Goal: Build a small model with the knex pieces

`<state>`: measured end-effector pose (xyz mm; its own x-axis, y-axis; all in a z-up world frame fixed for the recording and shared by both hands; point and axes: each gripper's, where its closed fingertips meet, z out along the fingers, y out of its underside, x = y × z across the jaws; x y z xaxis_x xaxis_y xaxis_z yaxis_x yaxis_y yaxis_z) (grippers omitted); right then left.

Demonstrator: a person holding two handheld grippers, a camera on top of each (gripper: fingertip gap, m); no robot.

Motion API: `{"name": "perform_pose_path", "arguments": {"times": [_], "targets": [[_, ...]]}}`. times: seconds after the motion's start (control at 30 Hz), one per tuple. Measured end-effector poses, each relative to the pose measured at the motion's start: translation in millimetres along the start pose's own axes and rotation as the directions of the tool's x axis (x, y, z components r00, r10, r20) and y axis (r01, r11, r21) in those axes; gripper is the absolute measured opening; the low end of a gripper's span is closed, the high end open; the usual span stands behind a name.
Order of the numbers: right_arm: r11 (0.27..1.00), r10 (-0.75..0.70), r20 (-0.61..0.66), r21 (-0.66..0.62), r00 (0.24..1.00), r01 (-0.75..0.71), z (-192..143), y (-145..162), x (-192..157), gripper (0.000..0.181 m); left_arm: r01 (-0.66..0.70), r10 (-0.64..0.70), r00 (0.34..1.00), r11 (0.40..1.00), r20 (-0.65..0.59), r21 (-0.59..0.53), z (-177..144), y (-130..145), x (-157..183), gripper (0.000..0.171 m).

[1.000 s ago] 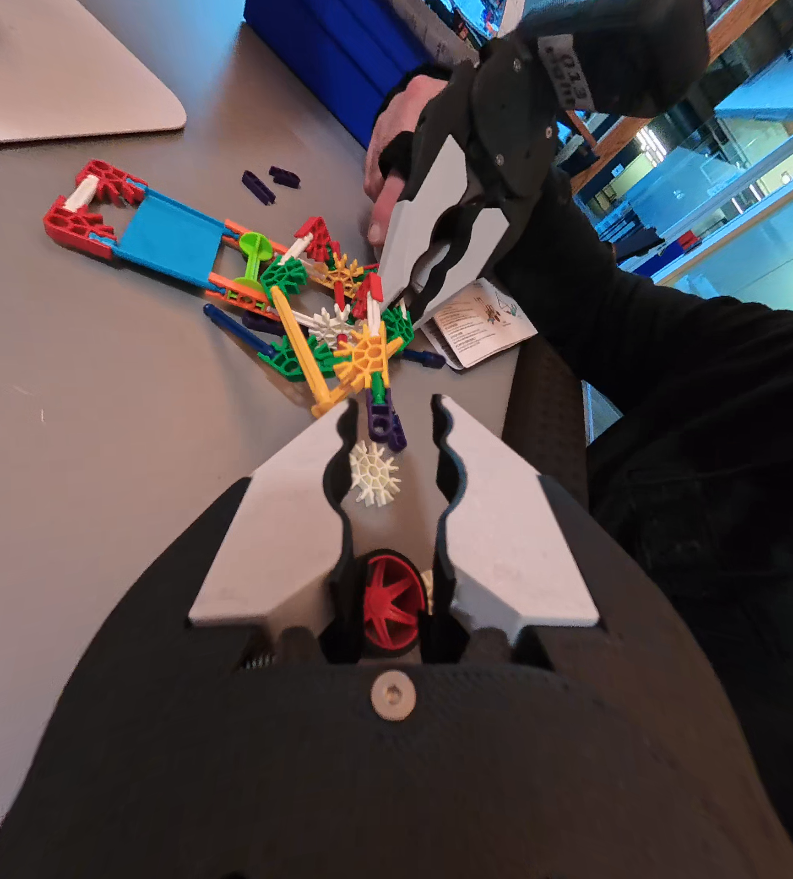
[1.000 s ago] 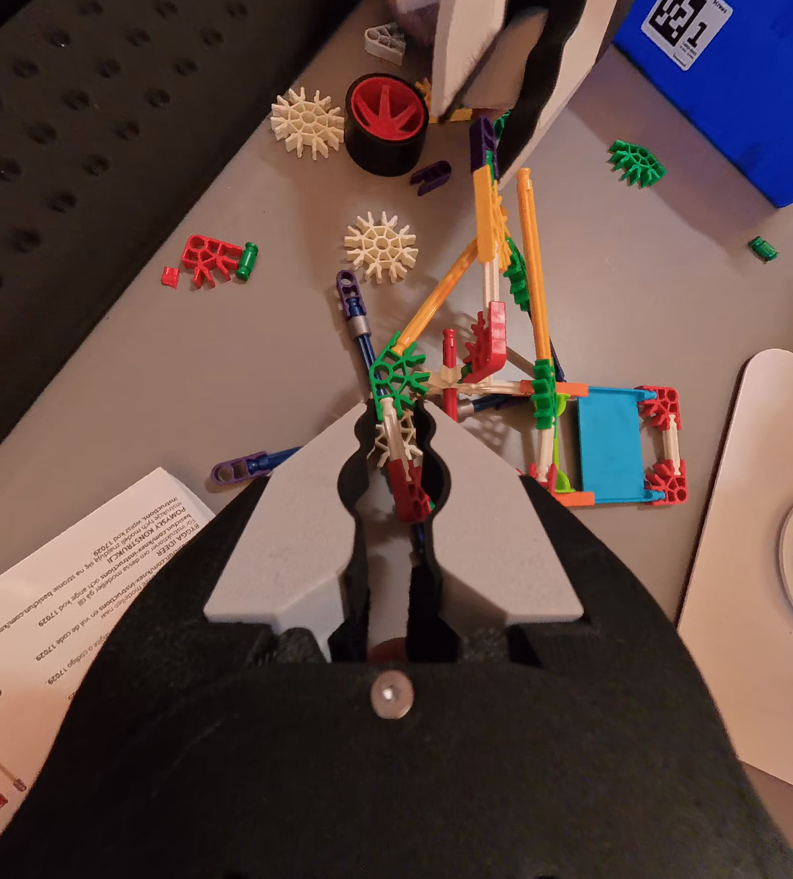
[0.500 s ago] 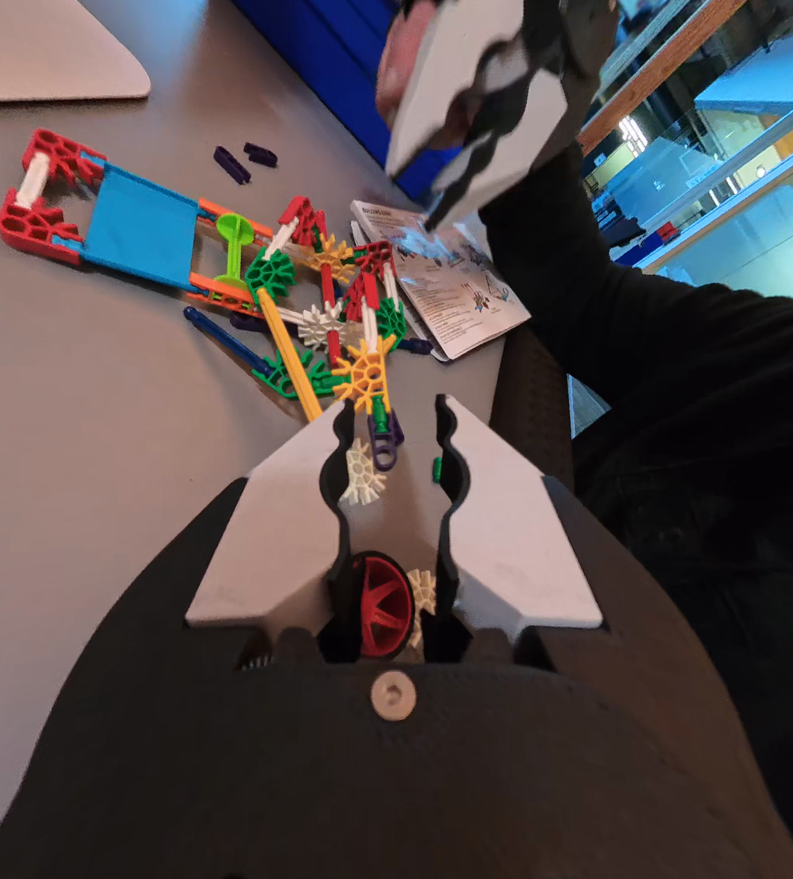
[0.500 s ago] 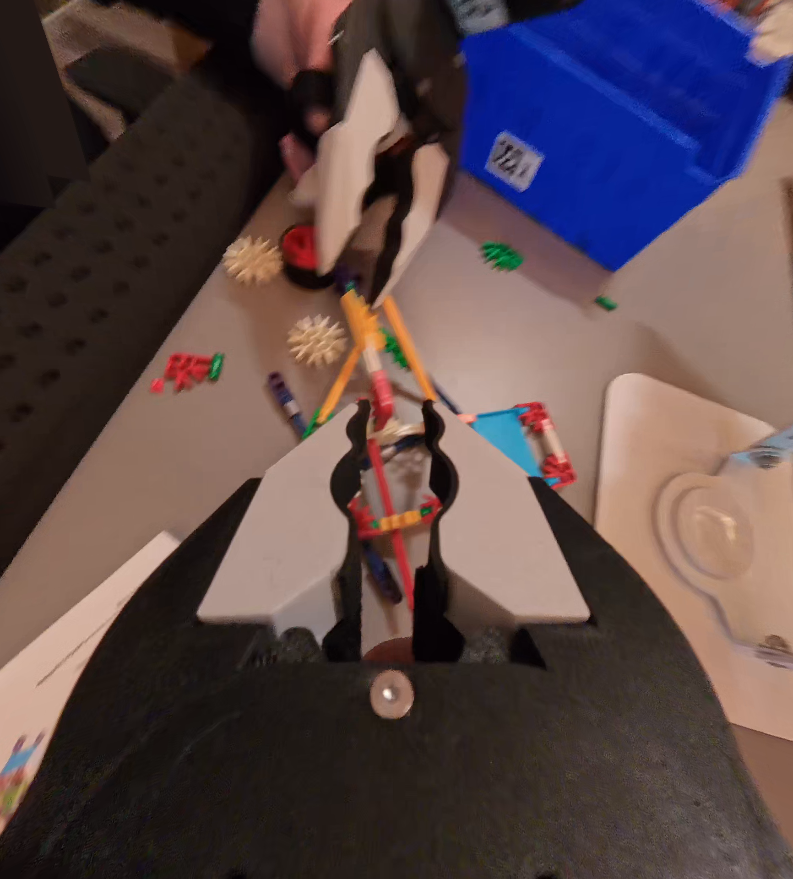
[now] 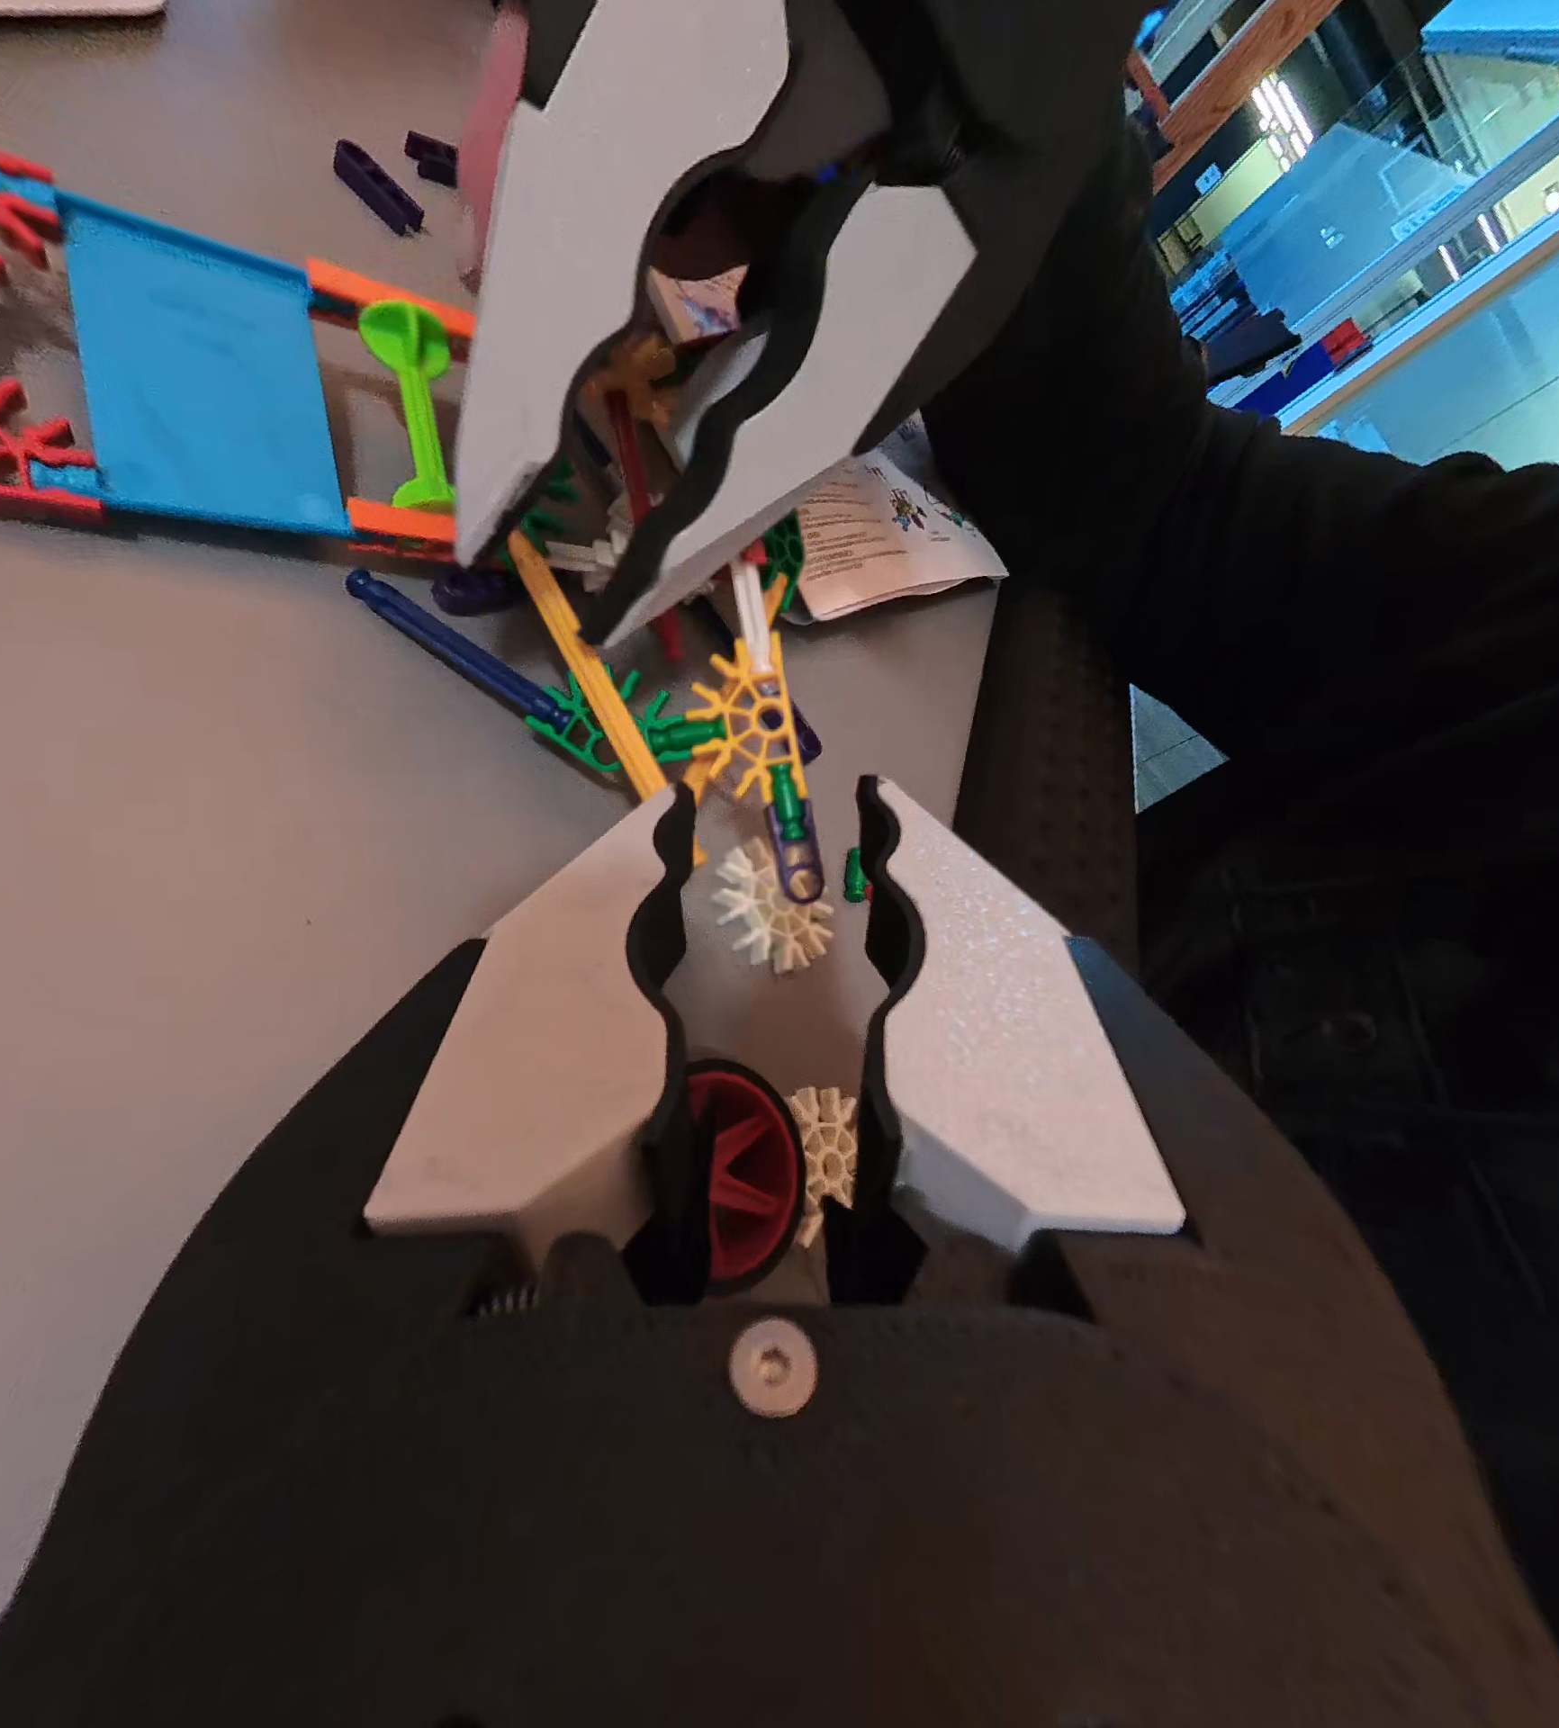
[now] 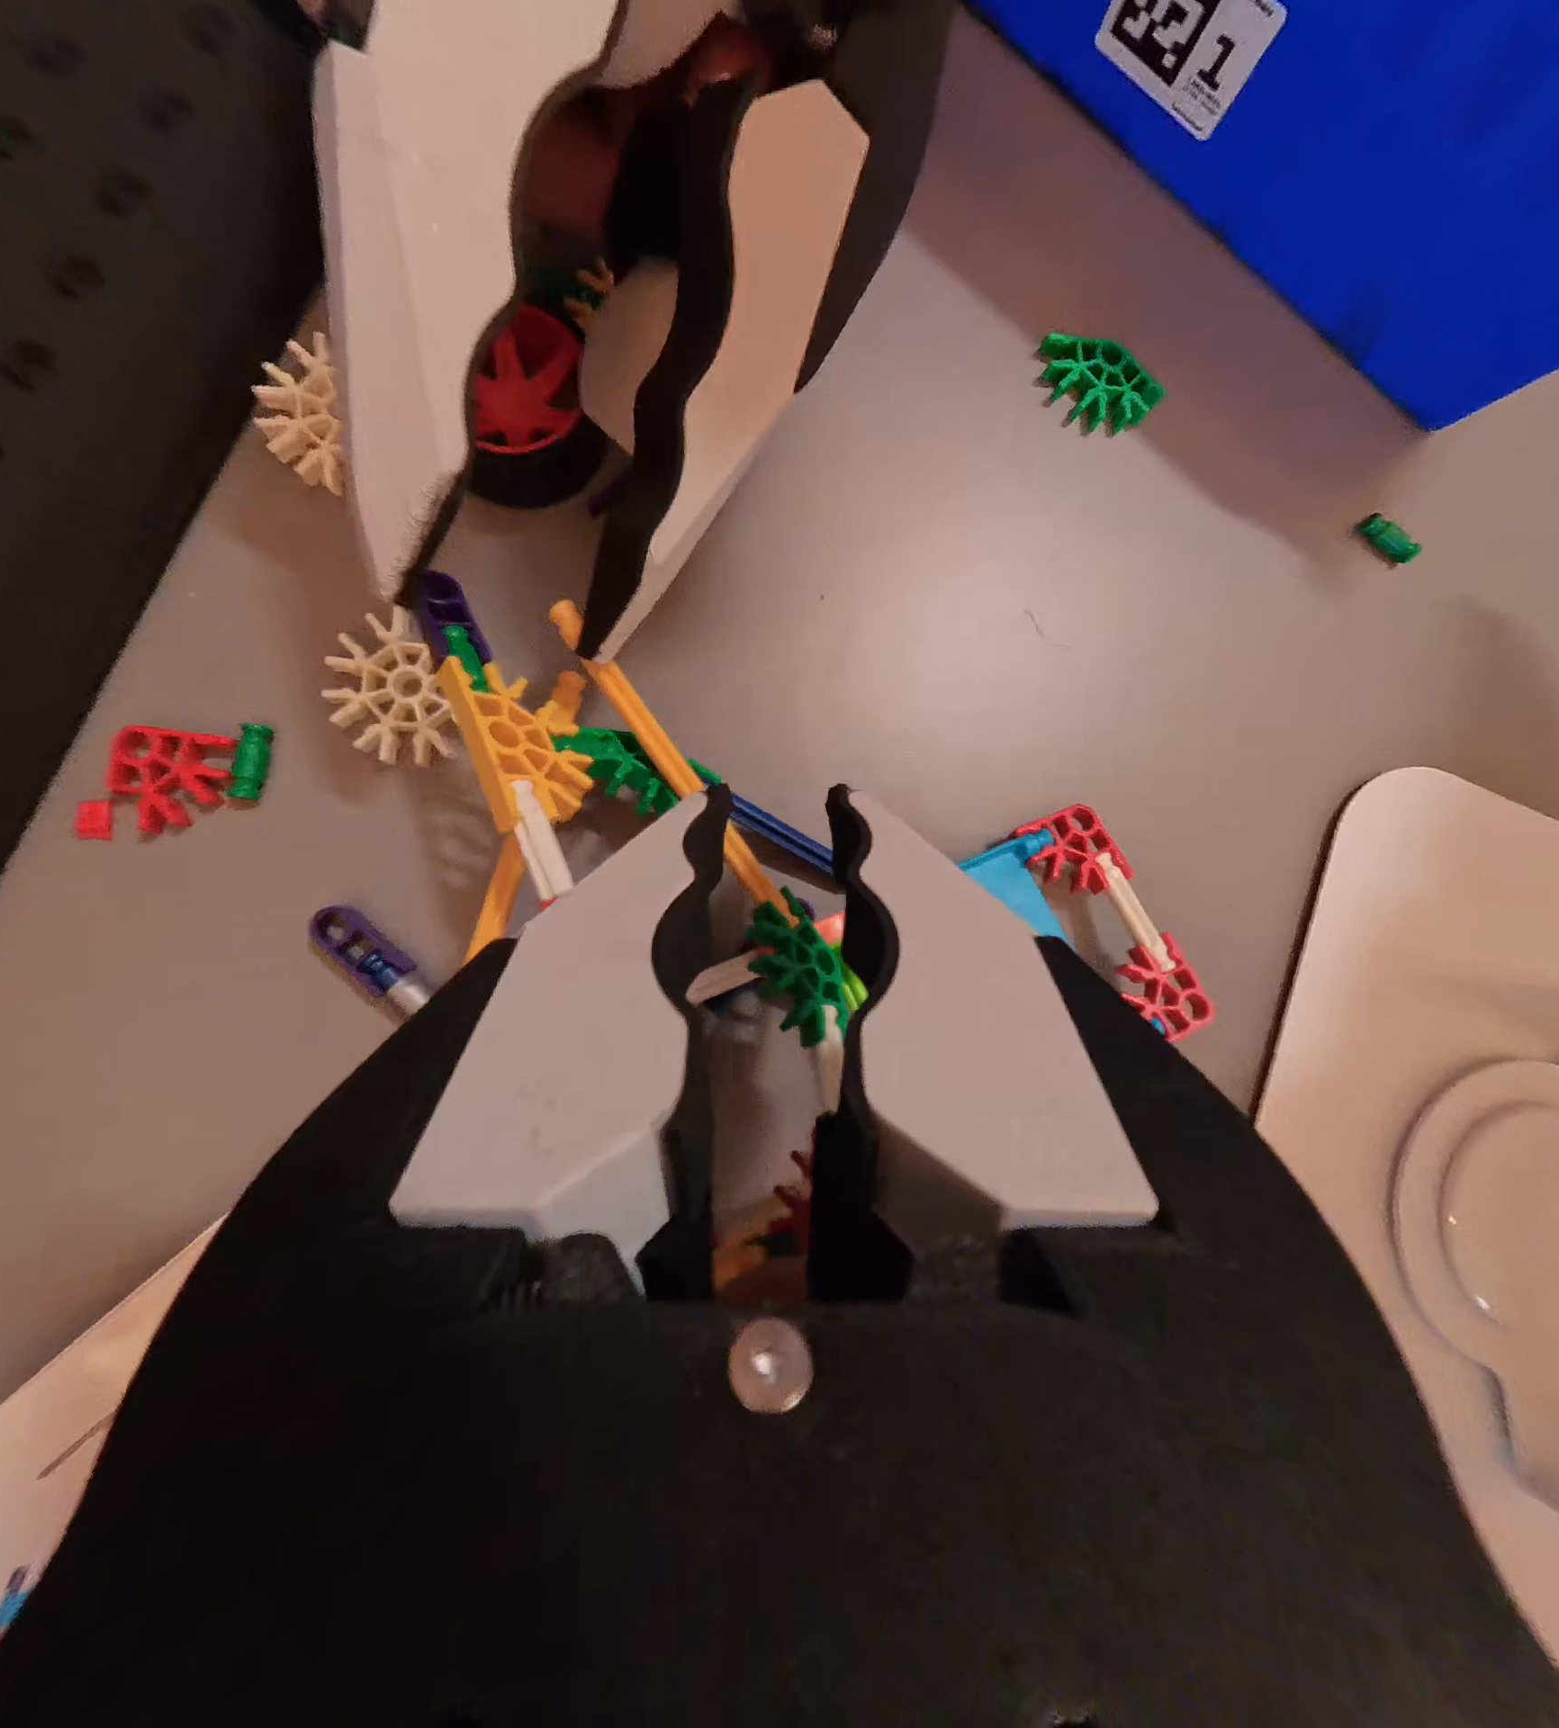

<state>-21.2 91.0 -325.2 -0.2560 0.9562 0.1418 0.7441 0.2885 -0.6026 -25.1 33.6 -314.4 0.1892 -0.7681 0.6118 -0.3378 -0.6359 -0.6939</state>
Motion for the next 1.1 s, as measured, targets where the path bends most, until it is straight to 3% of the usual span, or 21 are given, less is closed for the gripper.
{"name": "perform_pose_path", "arguments": {"times": [0.07, 0.4, 0.53, 0.63, 0.83, 0.97, 1.1], "targets": [[1.000, -0.019, 0.031, 0.011, 0.999, 0.019, -3.7, -1.8, -6.9, 0.022, -0.008, 0.008, 1.000, 1.000, 0.006, -0.007, 0.8, 0.8, -0.2, 0.033], [0.974, -0.135, 0.054, -0.173, 0.989, 0.142, -0.6, 16.3, -20.9, 0.009, -0.057, 0.058, 0.998, 0.998, 0.019, -0.040, 6.6, 3.8, 3.3, 0.035], [0.953, -0.171, 0.067, -0.241, 0.983, 0.182, -3.4, 18.8, -22.1, 0.014, -0.084, 0.086, 0.996, 0.995, 0.022, -0.061, 10.6, 5.8, 5.3, 0.034], [0.950, -0.173, 0.065, -0.252, 0.983, 0.184, -9.1, 17.7, -17.9, 0.015, -0.142, 0.147, 0.985, 0.988, 0.086, -0.058, 12.7, 0.5, 0.0, 0.033], [0.906, -0.168, 0.209, -0.352, 0.963, 0.235, -15.1, 29.8, -25.7, 0.013, -0.273, 0.297, 0.939, 0.951, 0.177, -0.146, 25.8, 2.5, 0.4, 0.034], [0.864, -0.188, 0.289, -0.406, 0.938, 0.299, -6.4, 33.6, -29.9, 0.007, -0.283, 0.316, 0.928, 0.942, 0.197, -0.181, 27.9, 5.3, -2.7, 0.034], [0.884, -0.201, 0.228, -0.376, 0.953, 0.276, -3.5, 27.5, -21.0, 0.003, -0.266, 0.300, 0.926, 0.949, 0.230, -0.167, 16.1, -0.1, -9.1, 0.036]]}}
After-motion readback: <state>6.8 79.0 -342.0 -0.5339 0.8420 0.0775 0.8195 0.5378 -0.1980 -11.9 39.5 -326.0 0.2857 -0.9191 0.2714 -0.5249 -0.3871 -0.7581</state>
